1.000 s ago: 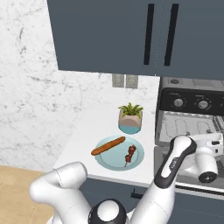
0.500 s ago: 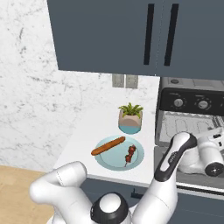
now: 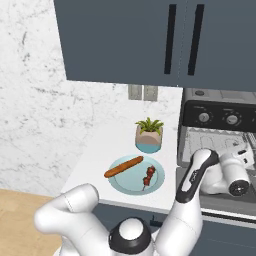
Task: Pick up the kebab skewer and baguette bread, and place them inside the toaster oven. Close the toaster oven door and start by setting the timer.
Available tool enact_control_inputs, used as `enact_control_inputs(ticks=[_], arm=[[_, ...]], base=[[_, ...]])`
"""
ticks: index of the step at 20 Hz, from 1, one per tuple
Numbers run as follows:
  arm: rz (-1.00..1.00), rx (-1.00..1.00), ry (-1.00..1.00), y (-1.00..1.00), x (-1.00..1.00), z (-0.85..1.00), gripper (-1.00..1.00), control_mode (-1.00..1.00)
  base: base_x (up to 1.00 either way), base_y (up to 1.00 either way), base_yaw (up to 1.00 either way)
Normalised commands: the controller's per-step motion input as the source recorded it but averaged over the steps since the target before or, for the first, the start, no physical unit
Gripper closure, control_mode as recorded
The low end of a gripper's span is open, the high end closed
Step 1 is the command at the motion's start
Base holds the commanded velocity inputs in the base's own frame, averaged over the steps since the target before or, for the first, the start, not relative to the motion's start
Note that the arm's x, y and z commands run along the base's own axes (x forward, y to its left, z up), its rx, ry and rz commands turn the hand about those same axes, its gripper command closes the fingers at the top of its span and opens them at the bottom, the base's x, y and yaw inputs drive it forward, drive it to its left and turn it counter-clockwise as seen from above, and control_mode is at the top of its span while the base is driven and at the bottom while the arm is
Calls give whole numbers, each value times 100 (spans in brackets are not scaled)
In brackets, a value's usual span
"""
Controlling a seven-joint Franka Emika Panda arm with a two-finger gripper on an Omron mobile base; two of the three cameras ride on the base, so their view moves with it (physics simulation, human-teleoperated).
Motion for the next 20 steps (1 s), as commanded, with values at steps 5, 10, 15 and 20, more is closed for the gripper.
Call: enact_control_inputs(ticks=[5,10,15,20], arm=[[0,-1,4,1,36,-16,-100,-100],[1,0,2,0,33,-12,-100,-100],[2,0,0,0,9,-8,-100,-100],[1,0,0,0,21,-27,-100,-100]], base=[[0,0,0],[0,0,0],[0,0,0],[0,0,0]])
